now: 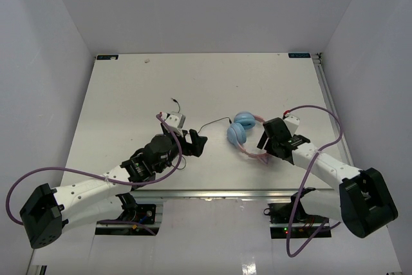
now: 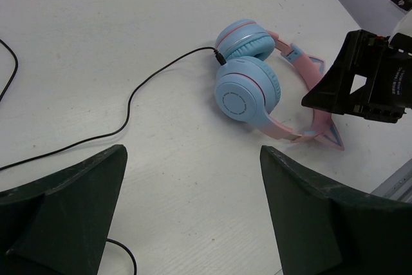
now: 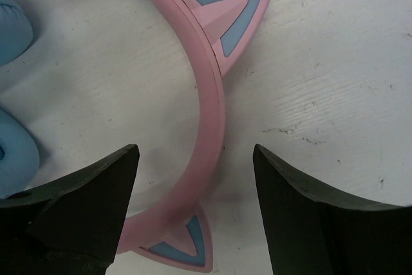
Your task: Wrap the headphones
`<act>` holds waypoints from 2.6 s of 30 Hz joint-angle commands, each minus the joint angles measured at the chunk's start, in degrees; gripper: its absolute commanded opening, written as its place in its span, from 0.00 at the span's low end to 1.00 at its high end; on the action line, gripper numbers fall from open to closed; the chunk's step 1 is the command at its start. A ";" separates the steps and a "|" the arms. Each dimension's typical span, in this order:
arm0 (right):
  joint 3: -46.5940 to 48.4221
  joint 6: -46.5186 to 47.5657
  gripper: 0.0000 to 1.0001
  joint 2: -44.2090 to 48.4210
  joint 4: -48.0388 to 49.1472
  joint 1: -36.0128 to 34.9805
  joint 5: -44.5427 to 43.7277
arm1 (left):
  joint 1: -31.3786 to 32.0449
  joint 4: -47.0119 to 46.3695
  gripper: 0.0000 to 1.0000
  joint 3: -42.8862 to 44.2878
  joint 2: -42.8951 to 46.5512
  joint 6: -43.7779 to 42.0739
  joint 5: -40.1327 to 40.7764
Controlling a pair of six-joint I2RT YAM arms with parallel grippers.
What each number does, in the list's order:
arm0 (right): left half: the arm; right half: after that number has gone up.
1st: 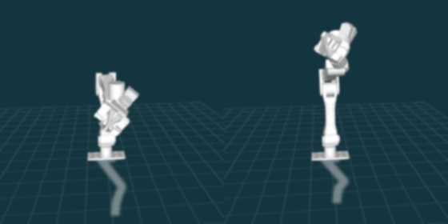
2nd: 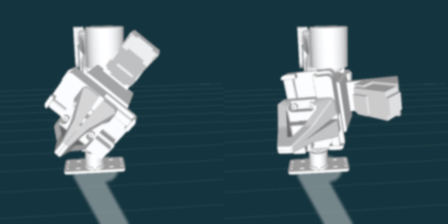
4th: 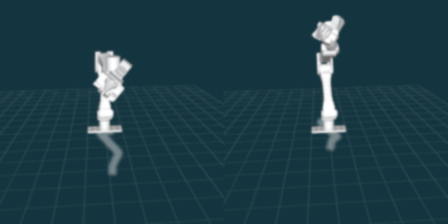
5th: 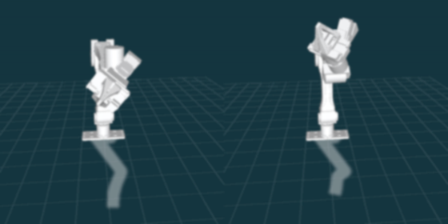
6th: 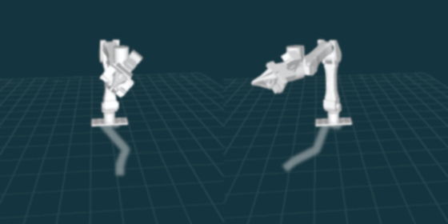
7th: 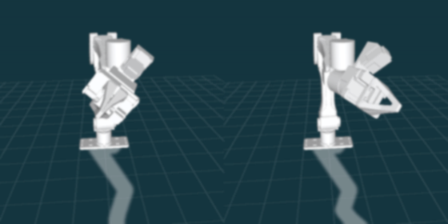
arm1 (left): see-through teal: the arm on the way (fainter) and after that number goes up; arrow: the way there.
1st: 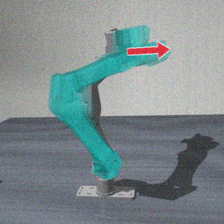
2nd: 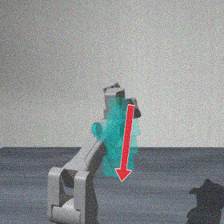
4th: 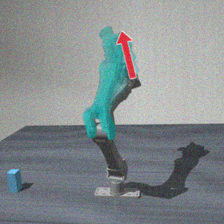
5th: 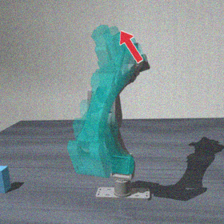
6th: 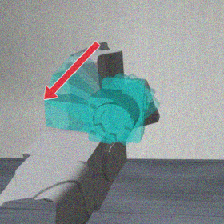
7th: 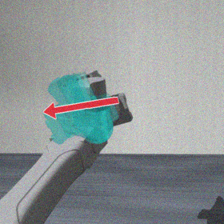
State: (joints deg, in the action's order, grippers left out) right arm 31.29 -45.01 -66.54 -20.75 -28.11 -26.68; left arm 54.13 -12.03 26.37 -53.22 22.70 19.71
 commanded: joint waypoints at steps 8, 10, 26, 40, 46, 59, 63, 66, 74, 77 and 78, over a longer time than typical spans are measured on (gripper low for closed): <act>1.32 -0.17 0.64 -7.02 4.57 0.34 -1.61 | 0.10 -0.18 0.95 0.26 0.92 -0.28 0.51; 2.04 0.84 0.57 -7.90 5.04 0.34 -1.60 | 0.10 0.09 0.95 0.27 0.75 -0.11 0.87; 13.84 26.11 0.08 1.14 7.88 -7.37 4.48 | 0.10 15.46 0.83 15.35 -1.17 3.21 0.01; 5.91 34.27 0.08 19.67 22.12 -16.21 28.23 | 0.10 45.29 0.78 51.70 -21.60 -6.08 -10.13; 6.24 34.01 0.08 19.96 21.89 -17.52 29.47 | 0.10 45.08 0.73 51.56 -23.45 -8.49 -14.92; 6.28 33.71 0.08 19.66 20.84 -18.03 26.95 | 2.89 48.63 0.54 51.15 -28.80 -9.76 -7.24; 6.65 33.83 0.08 19.20 19.30 -18.03 24.95 | 3.93 49.52 0.51 51.81 -29.78 -10.11 -6.63; 6.86 33.85 0.08 18.90 18.63 -18.03 24.04 | 4.05 49.83 0.57 52.12 -29.66 -10.31 -6.97; 6.94 33.85 0.08 19.16 18.20 -18.03 23.86 | 4.05 51.62 0.40 52.47 -30.55 -11.17 -8.45; 6.99 33.90 0.09 18.98 18.18 -18.12 24.00 | 4.16 51.64 0.17 52.45 -31.14 -10.75 -8.59; 7.07 33.85 0.11 18.80 18.16 -18.12 24.08 | 4.18 51.59 0.11 52.58 -31.43 -10.59 -8.52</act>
State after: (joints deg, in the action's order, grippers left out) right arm 36.56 -9.06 -48.50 -8.62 -45.99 -2.50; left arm 58.13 39.22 76.90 -83.60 10.18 11.44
